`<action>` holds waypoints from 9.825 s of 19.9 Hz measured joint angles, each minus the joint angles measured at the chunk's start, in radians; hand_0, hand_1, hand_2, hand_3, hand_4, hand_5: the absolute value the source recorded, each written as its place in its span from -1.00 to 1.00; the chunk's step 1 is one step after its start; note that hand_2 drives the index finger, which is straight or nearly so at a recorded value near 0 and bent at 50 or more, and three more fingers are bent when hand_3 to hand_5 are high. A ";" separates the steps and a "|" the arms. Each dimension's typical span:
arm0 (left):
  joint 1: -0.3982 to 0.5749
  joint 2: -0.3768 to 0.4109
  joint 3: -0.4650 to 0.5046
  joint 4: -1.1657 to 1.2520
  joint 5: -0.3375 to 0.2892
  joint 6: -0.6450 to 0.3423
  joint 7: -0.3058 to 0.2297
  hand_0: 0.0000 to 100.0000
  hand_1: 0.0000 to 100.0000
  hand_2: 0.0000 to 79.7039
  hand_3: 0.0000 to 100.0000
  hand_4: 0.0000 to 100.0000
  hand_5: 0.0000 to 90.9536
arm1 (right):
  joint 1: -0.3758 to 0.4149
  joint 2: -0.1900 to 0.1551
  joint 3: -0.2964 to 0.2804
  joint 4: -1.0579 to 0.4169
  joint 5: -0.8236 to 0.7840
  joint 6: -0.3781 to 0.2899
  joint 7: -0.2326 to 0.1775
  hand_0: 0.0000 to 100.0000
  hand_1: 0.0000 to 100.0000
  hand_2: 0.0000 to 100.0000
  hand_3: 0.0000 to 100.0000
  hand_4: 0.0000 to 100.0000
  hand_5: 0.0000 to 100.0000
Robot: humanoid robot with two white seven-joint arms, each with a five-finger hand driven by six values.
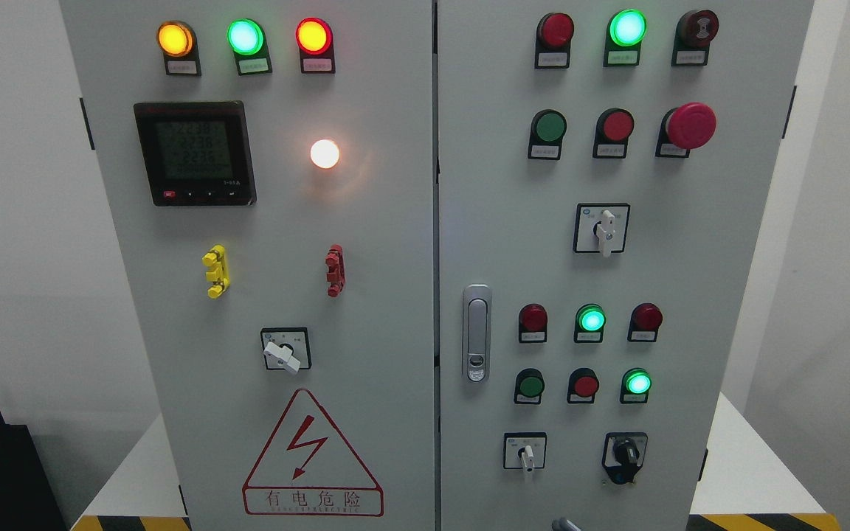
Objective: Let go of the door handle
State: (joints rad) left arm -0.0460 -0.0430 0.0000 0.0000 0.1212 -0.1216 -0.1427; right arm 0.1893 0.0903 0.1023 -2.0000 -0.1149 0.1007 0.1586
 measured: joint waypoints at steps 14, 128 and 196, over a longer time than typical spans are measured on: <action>0.000 0.000 0.000 0.000 0.000 0.001 0.000 -0.76 -0.22 -1.00 -1.00 -1.00 -1.00 | -0.013 -0.010 0.002 -0.002 0.009 -0.013 -0.033 -0.28 -0.84 -1.00 -0.14 -0.27 -0.74; 0.000 0.000 0.000 0.000 0.000 0.000 0.000 -0.76 -0.22 -1.00 -1.00 -1.00 -1.00 | -0.481 0.051 0.216 0.256 1.603 0.088 -0.224 -0.32 -0.69 -1.00 1.00 1.00 0.97; 0.000 0.000 0.000 0.000 0.000 0.000 0.000 -0.76 -0.22 -1.00 -1.00 -1.00 -1.00 | -0.641 0.059 0.165 0.194 1.561 0.146 -0.050 -0.31 -1.00 0.98 1.00 0.96 0.85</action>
State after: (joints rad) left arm -0.0461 -0.0430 0.0000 0.0000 0.1212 -0.1218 -0.1428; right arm -0.4520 0.1495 0.2676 -1.8057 1.4464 0.2464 0.1085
